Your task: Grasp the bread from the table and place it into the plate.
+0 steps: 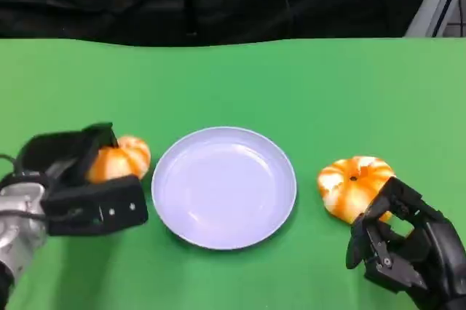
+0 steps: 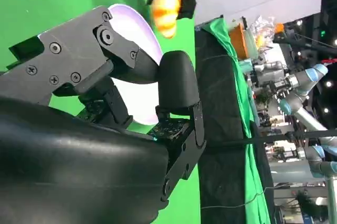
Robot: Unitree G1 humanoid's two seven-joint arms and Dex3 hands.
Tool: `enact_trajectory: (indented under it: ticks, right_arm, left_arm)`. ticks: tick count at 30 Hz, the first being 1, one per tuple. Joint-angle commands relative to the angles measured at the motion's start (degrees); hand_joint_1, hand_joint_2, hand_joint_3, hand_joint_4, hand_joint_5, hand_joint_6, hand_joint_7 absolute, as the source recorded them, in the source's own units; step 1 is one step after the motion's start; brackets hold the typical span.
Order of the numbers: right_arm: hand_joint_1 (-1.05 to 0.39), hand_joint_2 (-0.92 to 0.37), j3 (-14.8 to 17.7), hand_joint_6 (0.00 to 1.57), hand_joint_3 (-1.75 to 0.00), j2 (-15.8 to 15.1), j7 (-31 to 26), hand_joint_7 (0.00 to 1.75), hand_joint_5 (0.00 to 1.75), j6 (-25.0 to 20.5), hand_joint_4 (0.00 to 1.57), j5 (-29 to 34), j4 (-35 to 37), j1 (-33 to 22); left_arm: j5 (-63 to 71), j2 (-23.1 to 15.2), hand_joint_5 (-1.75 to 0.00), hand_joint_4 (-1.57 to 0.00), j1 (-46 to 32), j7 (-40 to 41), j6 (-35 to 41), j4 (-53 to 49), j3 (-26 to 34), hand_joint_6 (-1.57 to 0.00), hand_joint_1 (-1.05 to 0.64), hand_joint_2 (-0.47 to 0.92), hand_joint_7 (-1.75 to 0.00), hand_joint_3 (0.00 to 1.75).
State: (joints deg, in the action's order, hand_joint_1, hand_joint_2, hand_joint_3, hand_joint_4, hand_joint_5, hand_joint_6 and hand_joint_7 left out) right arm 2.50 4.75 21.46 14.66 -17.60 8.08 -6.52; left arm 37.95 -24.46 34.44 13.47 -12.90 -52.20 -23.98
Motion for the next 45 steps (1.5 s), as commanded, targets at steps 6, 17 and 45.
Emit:
enact_trajectory:
  ticks: [6,17,45]
  right_arm:
    - [-0.17,-0.59,0.99,0.61,-1.08,-0.64,0.49,1.73,1.75,1.58,0.85,-0.05,0.97,0.45]
    - [-0.16,-0.57,0.68,0.62,-1.09,-0.18,-0.18,1.74,1.75,1.22,0.86,0.25,0.36,0.28]
    - [-0.15,-0.58,-1.09,0.63,-1.08,0.48,-2.67,1.75,1.75,0.24,0.86,0.34,-1.0,-0.13]
  left_arm:
    - [-1.63,-2.22,-1.61,-0.64,-3.23,-3.15,0.75,15.16,3.19,-0.56,-0.03,0.92,-1.52,0.22]
    - [0.99,2.12,-1.75,-0.63,-2.56,-3.94,1.67,19.22,0.94,-0.61,-0.05,0.91,-1.53,0.28]
    - [3.89,12.62,-0.51,-0.66,3.98,-6.63,-1.69,2.31,-6.23,-0.76,-0.28,0.92,-0.35,0.37]
